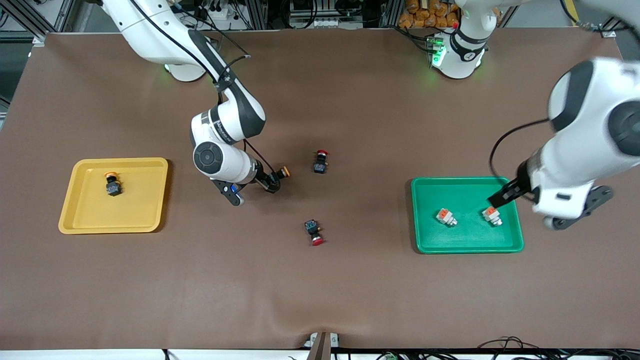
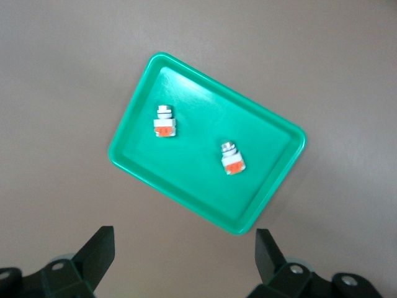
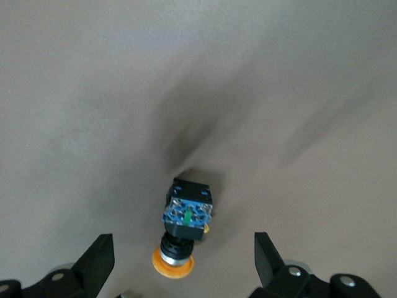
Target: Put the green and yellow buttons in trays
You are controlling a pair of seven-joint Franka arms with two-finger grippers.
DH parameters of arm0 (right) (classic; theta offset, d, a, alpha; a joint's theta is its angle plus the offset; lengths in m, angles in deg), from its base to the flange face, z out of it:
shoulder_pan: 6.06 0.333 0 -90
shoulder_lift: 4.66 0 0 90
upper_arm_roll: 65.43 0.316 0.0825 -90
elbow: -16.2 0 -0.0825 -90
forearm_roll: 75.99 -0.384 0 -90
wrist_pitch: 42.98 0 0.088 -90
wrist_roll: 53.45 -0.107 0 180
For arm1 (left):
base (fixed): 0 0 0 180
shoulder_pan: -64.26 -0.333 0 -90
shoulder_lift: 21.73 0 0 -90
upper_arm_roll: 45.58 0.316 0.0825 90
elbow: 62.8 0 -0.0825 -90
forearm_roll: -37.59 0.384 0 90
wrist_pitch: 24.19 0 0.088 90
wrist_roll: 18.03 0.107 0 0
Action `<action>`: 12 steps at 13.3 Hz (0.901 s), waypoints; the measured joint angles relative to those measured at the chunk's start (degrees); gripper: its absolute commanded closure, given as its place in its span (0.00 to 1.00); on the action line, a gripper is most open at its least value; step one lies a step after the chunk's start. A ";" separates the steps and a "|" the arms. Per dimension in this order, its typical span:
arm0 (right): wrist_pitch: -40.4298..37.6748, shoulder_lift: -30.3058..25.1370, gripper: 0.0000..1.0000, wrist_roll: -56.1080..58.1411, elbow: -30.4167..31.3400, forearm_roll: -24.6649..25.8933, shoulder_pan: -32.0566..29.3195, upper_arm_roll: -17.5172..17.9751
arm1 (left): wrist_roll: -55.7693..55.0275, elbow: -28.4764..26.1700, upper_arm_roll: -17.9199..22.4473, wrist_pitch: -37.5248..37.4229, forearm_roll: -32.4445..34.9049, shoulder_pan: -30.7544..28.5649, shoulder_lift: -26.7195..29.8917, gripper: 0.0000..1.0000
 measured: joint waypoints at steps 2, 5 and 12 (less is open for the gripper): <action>2.89 0.05 0.00 -1.42 1.56 0.00 1.11 0.00 | 9.89 0.05 -0.01 -2.08 -3.33 -2.79 4.08 0.00; 4.39 0.16 0.00 -2.25 2.81 0.00 2.31 0.00 | 21.46 -1.40 -0.02 -4.47 -4.66 -6.03 9.49 0.00; 11.78 0.66 0.18 -4.48 6.26 0.00 4.04 -0.04 | 25.02 -9.67 0.02 -1.00 -4.71 -9.55 18.38 0.00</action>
